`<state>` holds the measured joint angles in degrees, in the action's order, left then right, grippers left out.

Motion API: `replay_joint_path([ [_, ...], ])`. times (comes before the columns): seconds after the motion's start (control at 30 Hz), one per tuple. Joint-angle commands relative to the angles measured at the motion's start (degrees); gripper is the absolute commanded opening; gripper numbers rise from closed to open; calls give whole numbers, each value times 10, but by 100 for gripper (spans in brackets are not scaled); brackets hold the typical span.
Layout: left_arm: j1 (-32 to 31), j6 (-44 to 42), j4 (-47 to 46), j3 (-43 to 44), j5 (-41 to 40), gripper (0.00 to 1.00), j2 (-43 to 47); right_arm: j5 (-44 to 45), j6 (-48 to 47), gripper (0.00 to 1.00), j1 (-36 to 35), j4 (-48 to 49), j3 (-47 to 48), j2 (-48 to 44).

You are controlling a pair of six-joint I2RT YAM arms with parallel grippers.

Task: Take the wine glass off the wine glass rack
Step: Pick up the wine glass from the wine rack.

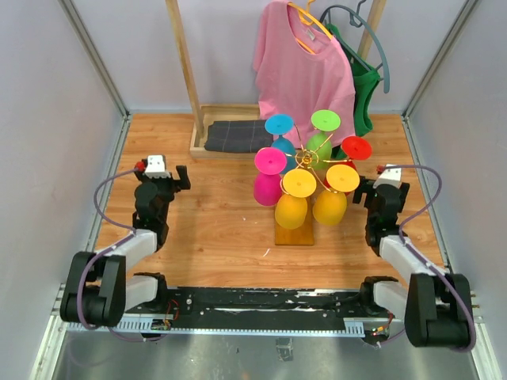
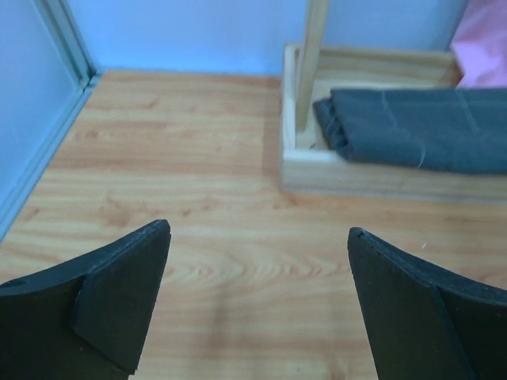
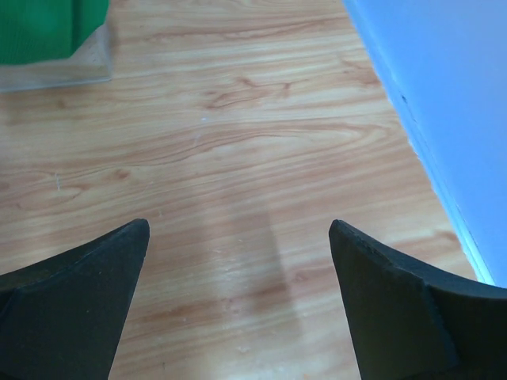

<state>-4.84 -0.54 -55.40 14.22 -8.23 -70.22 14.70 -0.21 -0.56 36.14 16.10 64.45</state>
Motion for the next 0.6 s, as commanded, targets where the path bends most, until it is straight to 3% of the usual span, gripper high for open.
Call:
replay_joint_path([
  [0.0,5,17,195,69,42,99,72,100,68,98,-4,-251,56,-74],
  [0.27,5,68,389,160,112,99,154,166,111,98,10,-447,135,-179],
  [0.43,5,54,513,285,129,99,120,137,112,98,72,-541,224,-178],
  [0.57,5,75,577,405,199,99,81,117,107,98,108,-590,323,-154],
])
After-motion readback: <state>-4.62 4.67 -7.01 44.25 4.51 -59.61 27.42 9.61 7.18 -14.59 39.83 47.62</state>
